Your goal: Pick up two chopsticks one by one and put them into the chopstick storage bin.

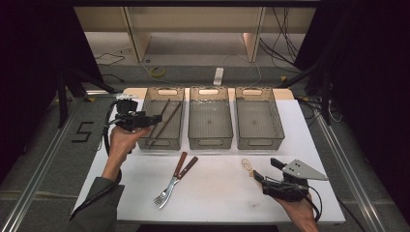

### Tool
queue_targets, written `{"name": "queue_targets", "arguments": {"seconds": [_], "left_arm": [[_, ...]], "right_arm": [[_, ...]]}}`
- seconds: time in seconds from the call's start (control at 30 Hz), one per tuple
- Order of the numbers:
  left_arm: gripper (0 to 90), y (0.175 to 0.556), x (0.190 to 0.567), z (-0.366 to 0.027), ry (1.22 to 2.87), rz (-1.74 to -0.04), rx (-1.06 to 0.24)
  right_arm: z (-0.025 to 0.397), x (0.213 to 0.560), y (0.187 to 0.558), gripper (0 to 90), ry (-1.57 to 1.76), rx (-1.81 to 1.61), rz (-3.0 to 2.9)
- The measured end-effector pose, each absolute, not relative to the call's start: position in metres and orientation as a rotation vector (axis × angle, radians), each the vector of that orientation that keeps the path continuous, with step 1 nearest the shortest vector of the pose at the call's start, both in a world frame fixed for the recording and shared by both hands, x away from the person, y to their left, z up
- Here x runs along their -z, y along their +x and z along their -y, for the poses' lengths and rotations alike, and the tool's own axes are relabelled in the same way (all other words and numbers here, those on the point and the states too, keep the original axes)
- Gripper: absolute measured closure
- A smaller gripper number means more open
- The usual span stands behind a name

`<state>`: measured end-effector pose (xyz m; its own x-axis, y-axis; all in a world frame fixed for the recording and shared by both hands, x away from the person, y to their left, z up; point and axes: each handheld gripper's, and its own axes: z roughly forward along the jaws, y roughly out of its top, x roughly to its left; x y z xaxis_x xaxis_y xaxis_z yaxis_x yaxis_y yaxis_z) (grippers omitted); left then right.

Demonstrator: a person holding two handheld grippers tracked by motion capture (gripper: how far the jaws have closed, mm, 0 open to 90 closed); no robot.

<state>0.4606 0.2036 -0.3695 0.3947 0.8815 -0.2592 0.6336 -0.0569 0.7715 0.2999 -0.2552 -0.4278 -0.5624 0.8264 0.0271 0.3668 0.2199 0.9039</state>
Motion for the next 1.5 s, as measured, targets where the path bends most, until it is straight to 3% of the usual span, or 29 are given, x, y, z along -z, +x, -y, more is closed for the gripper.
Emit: {"name": "queue_targets", "arguments": {"seconds": [1.0,1.5], "left_arm": [[16.3,0.429,0.379,-0.159,1.929,-1.232,-0.321],[16.2,0.394,0.396,-0.155,1.889,-1.085,-0.323]], "right_arm": [[0.256,0.429,0.300,25.4,1.099,-1.300,-2.054],[0.256,0.438,0.311,26.2,1.147,-1.224,-2.140]]}}
